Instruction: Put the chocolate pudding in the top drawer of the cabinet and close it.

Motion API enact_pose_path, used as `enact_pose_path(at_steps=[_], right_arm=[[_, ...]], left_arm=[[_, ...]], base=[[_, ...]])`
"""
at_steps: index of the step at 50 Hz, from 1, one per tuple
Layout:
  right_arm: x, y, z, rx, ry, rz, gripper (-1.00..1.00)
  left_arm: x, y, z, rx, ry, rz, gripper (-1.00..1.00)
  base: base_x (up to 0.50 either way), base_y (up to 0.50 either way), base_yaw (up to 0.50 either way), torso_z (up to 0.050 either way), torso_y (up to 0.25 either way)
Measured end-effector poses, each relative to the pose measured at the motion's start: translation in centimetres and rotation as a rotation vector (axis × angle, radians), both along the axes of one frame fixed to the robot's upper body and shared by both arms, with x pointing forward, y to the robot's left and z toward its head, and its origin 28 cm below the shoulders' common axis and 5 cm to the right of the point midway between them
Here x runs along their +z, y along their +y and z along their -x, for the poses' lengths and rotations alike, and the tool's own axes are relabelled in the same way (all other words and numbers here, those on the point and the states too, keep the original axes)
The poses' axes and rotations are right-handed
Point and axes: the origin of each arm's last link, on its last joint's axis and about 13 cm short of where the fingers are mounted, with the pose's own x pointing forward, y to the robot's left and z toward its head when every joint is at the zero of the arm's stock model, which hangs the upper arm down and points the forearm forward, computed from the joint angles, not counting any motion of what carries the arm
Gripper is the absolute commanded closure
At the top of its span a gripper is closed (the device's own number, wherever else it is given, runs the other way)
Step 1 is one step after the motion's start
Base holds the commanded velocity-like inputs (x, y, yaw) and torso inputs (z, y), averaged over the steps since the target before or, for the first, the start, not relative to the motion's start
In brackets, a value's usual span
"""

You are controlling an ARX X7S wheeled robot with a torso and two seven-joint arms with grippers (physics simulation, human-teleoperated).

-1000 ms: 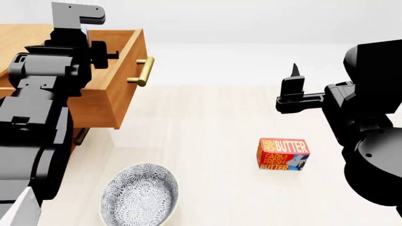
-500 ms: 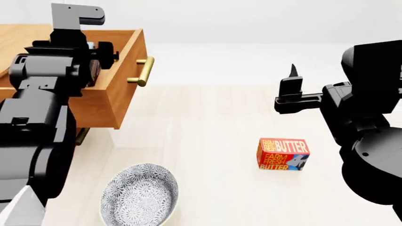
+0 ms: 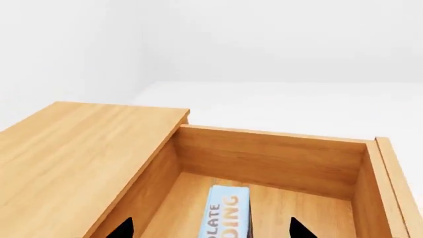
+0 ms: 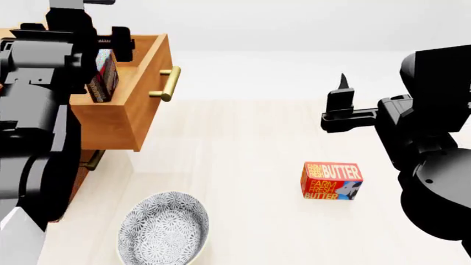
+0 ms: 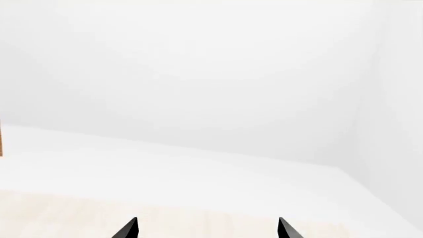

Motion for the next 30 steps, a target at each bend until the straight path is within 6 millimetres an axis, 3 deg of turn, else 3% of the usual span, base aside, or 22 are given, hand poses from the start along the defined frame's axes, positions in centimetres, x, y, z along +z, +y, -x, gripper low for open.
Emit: enact_pose_path(at_steps=[17,30], right_arm=[[0.3,0.2,0.3,0.004,-0.008,0.002,-1.0],[0.4,0.3,0.3,0.008,-0.011,0.003,-1.0]], left_arm=[[3.1,-1.7,1.3,-0.171,-0.12,-0.035,-1.0],[3.1,-4.8,3.5,-0.374,-0.163,-0.025,-1.0]], base=[[0.0,0.0,0.0,0.0,0.0],[0.0,0.0,0.0,0.0,0.0]])
